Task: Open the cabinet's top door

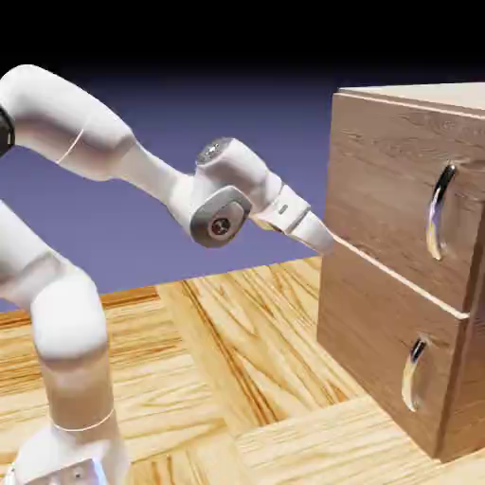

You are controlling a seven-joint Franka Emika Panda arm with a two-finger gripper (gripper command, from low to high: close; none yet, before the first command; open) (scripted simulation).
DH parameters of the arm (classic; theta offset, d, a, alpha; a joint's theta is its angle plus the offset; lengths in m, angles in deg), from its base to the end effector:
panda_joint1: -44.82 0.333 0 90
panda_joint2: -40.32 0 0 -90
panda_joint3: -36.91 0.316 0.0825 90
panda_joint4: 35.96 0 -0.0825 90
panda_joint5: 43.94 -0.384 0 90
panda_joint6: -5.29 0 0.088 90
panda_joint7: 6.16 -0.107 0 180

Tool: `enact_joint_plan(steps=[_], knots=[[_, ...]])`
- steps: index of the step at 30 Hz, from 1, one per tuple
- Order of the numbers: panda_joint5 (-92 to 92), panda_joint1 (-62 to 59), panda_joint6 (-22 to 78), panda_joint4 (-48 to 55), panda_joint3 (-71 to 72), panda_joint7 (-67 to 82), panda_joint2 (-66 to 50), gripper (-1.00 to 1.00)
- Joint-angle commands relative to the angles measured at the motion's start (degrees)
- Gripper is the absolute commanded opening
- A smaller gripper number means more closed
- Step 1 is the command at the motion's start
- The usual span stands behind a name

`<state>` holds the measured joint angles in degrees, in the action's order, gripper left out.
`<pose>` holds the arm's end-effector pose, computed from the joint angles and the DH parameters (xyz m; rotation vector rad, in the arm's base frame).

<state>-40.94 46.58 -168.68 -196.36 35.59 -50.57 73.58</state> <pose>0.3897 0.0068 0.4673 -2.4735 0.9302 -1.0647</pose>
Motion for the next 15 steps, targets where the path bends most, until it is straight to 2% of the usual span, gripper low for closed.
enact_joint_plan(steps=[1,15], knots=[[2.50,0.89,0.03,0.50,-1.10,-1.63,0.50,0.00],[37.38,13.35,0.51,7.54,-16.41,-24.35,7.43,0.00]])
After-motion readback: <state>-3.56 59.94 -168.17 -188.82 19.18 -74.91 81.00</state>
